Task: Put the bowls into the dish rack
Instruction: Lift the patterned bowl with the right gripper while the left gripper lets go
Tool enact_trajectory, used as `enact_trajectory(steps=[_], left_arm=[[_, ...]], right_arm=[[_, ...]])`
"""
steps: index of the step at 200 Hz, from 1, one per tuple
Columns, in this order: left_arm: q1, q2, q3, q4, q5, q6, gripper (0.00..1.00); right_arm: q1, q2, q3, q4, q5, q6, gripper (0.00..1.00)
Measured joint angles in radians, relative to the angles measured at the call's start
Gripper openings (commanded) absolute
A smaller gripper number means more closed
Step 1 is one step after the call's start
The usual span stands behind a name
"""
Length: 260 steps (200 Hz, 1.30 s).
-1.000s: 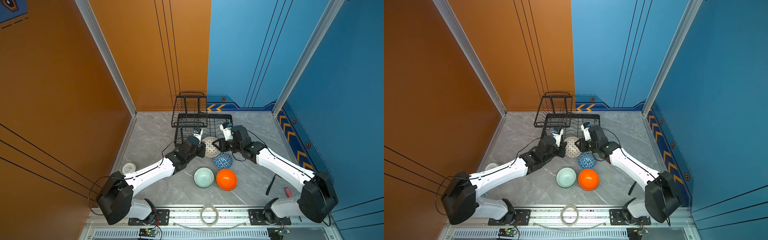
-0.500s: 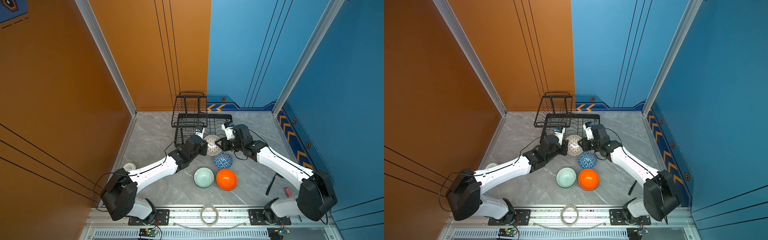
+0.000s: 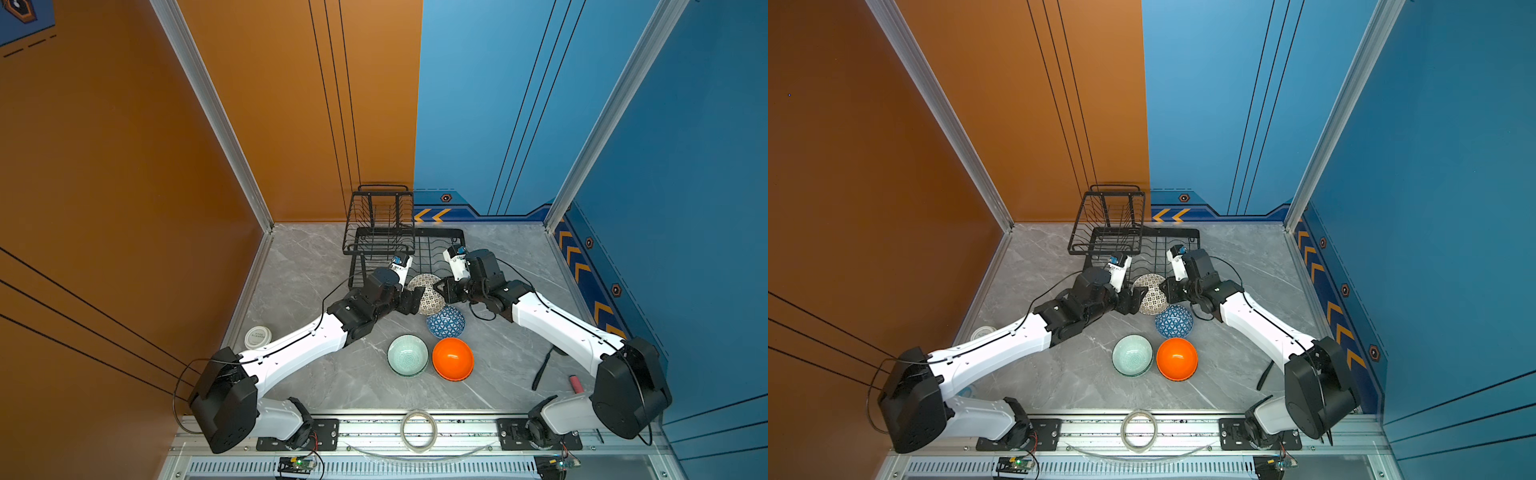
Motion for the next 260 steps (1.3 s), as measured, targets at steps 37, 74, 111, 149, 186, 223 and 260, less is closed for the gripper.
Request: enact_trajectory(steps=[37,74,111,149,186,223,260], left_arm=[[0.054,-0.052,0.002,-0.064,0.060,0.051,0.98],[0.134,-0.078,0.001,-0.092,0.114,0.064,0.98],[0.185,-0.106,-0.019,-0.092,0.151,0.063,0.98],[0.204,-0.114,-0.039,-0.092,0.182,0.063,0.98],[0.209,-0.127,-0.072,-0.083,0.184,0.059,0.98],[0.221,-0.127,-0.094,-0.069,0.184,0.052,0.98],[0.232,-0.127,-0.094,-0.068,0.184,0.053,0.98]], right_arm=[[-0.014,0.037,0.065,-0.040,-0.001,-0.087,0.00],[-0.042,0.069,0.141,-0.096,-0.004,-0.162,0.00],[-0.065,0.105,0.192,-0.129,-0.003,-0.203,0.00],[-0.064,0.134,0.206,-0.133,0.002,-0.273,0.00],[-0.068,0.126,0.174,-0.060,0.008,-0.372,0.00],[-0.077,0.043,0.025,0.097,0.014,-0.488,0.00],[-0.061,-0.029,-0.058,0.198,0.088,-0.627,0.00]])
